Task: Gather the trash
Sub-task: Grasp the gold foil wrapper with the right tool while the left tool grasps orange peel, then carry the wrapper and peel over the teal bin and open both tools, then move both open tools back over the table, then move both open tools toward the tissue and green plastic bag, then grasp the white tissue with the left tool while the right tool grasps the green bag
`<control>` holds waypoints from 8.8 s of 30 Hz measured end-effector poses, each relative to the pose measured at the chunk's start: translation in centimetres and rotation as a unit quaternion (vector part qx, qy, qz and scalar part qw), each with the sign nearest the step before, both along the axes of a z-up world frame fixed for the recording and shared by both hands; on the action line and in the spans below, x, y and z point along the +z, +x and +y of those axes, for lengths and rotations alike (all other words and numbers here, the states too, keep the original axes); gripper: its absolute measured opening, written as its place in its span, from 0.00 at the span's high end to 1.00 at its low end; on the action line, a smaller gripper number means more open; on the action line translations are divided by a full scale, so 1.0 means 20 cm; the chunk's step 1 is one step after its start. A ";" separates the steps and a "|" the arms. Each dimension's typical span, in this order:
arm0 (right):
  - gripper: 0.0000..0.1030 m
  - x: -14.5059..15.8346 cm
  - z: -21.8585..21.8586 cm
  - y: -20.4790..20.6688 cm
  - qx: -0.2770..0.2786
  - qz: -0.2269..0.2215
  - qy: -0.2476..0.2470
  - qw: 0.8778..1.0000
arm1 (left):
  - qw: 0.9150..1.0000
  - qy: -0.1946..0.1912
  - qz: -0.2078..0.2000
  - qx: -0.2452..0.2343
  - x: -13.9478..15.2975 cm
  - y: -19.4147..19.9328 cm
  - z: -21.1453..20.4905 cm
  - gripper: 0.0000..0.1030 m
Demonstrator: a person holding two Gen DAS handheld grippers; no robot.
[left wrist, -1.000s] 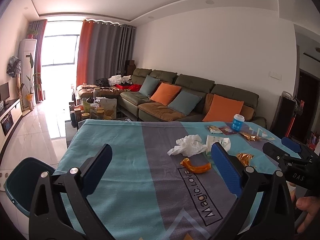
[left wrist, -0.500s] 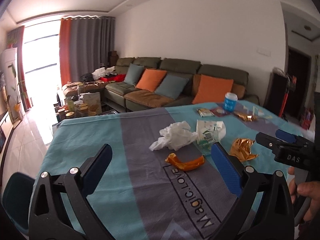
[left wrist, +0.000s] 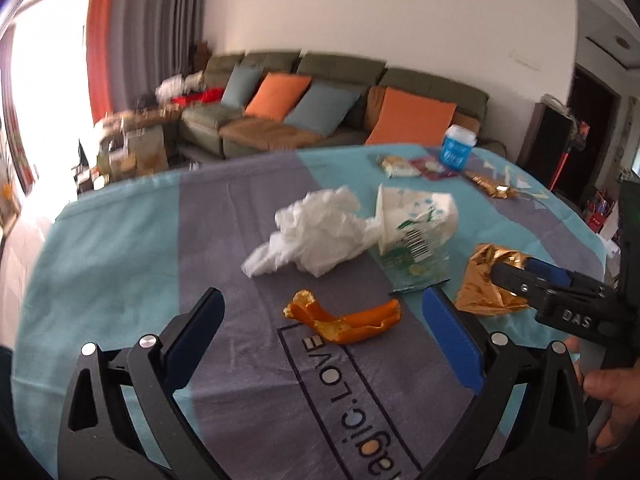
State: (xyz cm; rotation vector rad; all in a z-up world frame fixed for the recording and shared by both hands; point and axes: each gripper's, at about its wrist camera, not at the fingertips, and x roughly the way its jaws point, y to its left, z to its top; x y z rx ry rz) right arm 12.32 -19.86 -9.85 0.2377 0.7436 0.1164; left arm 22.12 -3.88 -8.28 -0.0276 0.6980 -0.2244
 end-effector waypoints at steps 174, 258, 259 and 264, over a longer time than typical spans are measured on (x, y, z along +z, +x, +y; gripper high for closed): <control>0.07 0.33 0.85 -0.07 0.261 -0.075 -0.083 0.959 | 0.971 -0.032 -0.099 0.215 0.37 -0.78 0.88 0.05; 0.77 0.04 0.37 0.18 0.128 0.019 -0.025 0.991 | 0.999 -0.012 -0.031 0.006 0.03 0.26 0.17 0.07; 0.77 0.04 0.36 0.18 0.127 0.020 -0.024 0.991 | 0.999 -0.023 -0.023 0.008 0.02 0.29 0.18 0.14; 0.77 0.02 0.36 0.20 0.129 0.024 -0.020 0.991 | 0.999 -0.045 0.012 0.015 -0.03 0.44 0.18 0.29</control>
